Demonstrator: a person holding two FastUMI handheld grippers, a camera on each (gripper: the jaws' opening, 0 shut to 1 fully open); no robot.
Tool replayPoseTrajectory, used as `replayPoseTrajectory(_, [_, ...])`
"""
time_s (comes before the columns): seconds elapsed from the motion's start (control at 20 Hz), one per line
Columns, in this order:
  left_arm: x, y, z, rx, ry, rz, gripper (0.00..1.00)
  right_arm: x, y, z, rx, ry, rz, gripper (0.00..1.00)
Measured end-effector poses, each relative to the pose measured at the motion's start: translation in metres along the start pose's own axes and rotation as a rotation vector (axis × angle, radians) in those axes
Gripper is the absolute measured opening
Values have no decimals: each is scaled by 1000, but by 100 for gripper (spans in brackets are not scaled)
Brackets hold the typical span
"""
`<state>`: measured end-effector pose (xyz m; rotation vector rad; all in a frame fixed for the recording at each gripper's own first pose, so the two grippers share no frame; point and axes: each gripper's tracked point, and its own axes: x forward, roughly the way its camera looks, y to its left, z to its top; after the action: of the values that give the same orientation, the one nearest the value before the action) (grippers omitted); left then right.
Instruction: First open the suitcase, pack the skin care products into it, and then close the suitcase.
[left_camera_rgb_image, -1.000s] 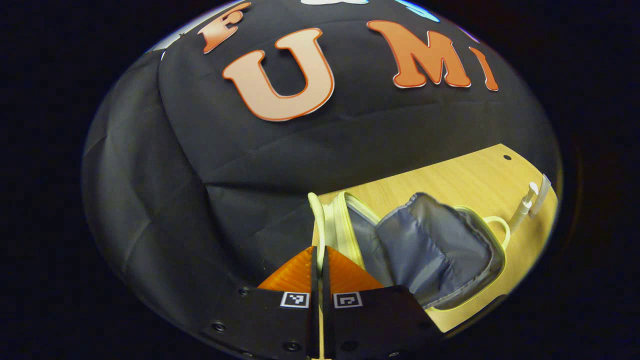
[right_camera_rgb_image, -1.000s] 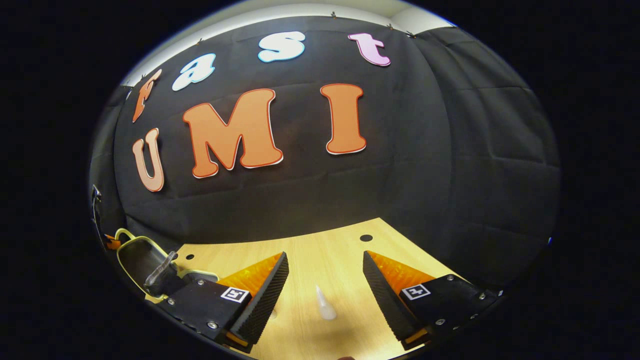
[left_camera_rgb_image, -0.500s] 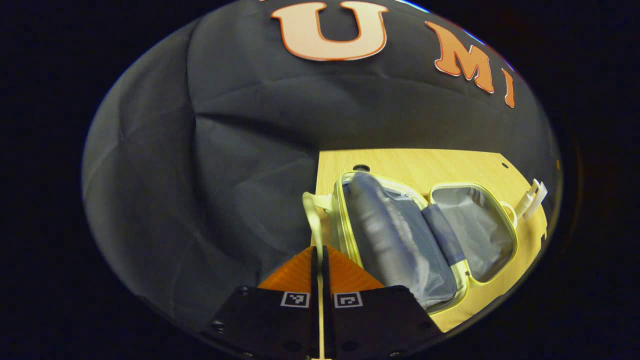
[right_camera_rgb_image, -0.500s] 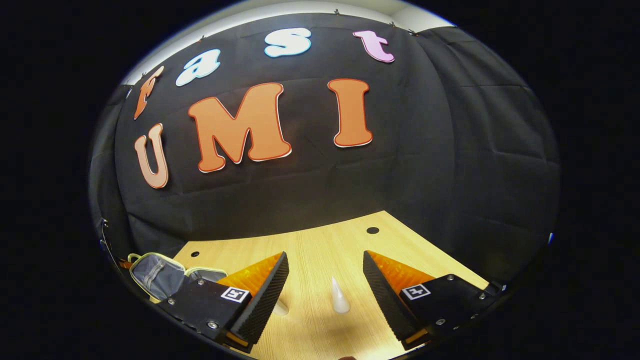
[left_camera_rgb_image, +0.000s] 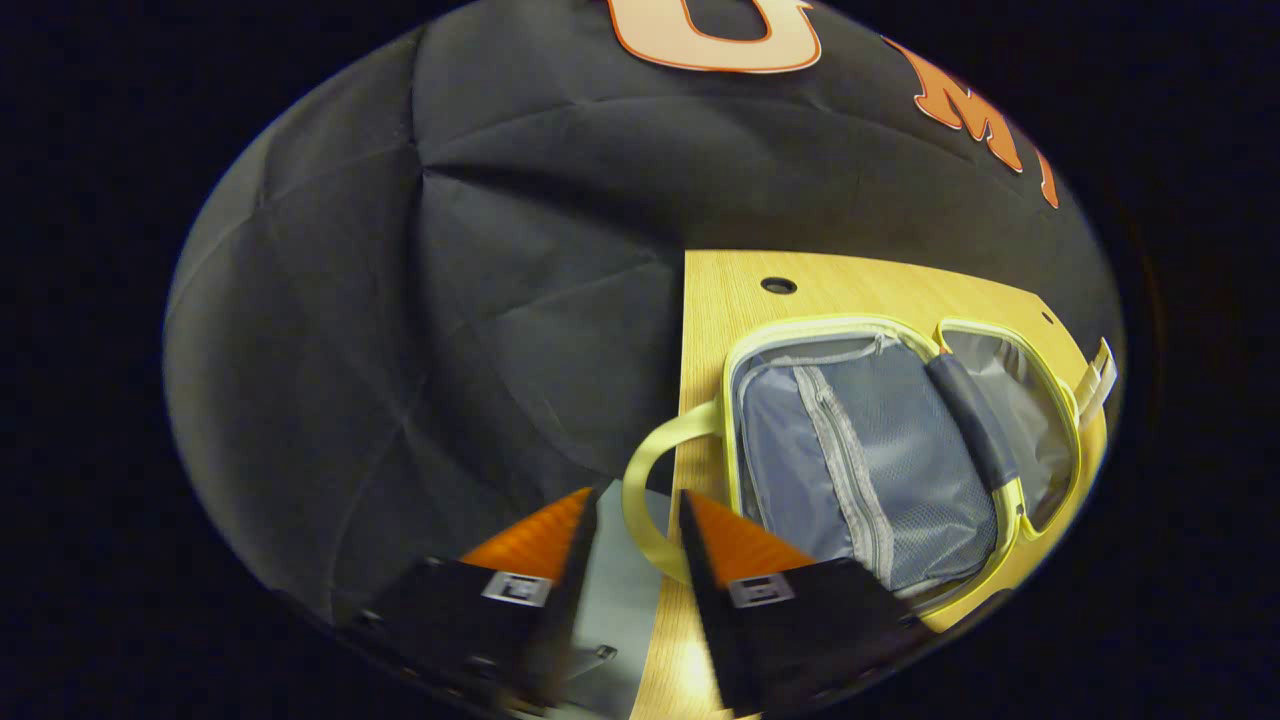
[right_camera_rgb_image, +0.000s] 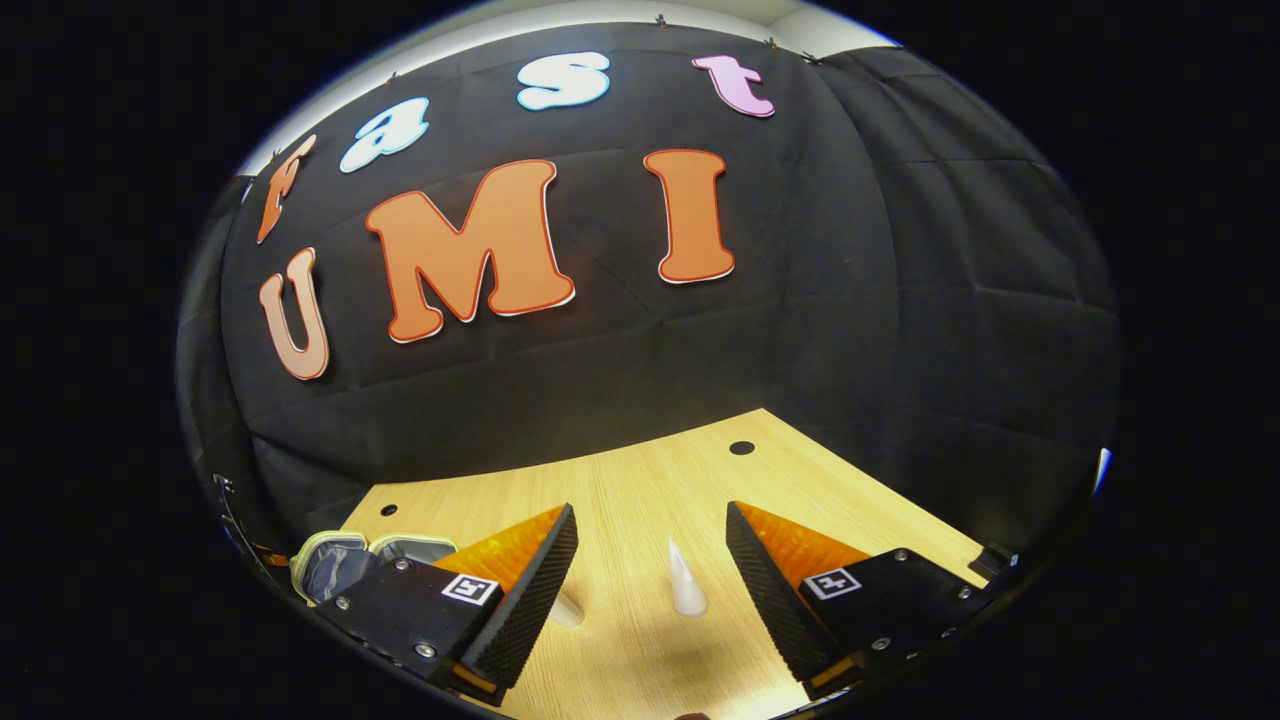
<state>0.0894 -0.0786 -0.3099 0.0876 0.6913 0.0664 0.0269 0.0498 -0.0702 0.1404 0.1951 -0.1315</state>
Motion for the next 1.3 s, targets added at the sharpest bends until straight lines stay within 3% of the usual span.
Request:
replayPoseTrajectory(0.15, [-31, -6, 37, 5, -92, 54, 100, 2, -8, 2, -21, 0, 0, 95])
replayPoseTrajectory(0.45, [-144, -76, 145, -12, -359, 164, 99, 13, -13, 12, -53, -1, 53, 95])
replayPoseTrajectory(0.5, [-165, -95, 165, -16, -400, 156, 99, 17, -13, 15, -55, -1, 67, 100])
replayPoseTrajectory(0.6, [-209, -138, 199, -36, -474, 125, 99, 22, -13, 24, -63, -9, 96, 95])
replayPoseTrajectory(0.75, [-271, -209, 224, -24, -541, 141, 99, 26, -14, 39, -86, -38, 126, 95])
replayPoseTrajectory(0.85, [-287, -268, 229, -13, -568, 89, 100, 29, -18, 41, -113, -45, 140, 95])
replayPoseTrajectory(0.9, [-292, -293, 228, -13, -571, 84, 99, 28, -19, 43, -121, -50, 144, 100])
replayPoseTrajectory(0.95, [-294, -314, 226, -12, -572, 81, 99, 28, -22, 44, -125, -59, 143, 95])
replayPoseTrajectory(1.0, [-295, -337, 223, -14, -575, 70, 99, 27, -25, 42, -130, -66, 143, 100])
replayPoseTrajectory(1.05, [-294, -356, 219, -31, -586, 45, 100, 27, -28, 39, -136, -72, 141, 95])
replayPoseTrajectory(1.3, [-298, -451, 192, -142, -581, -131, 99, 26, -36, 17, -162, -61, 136, 95])
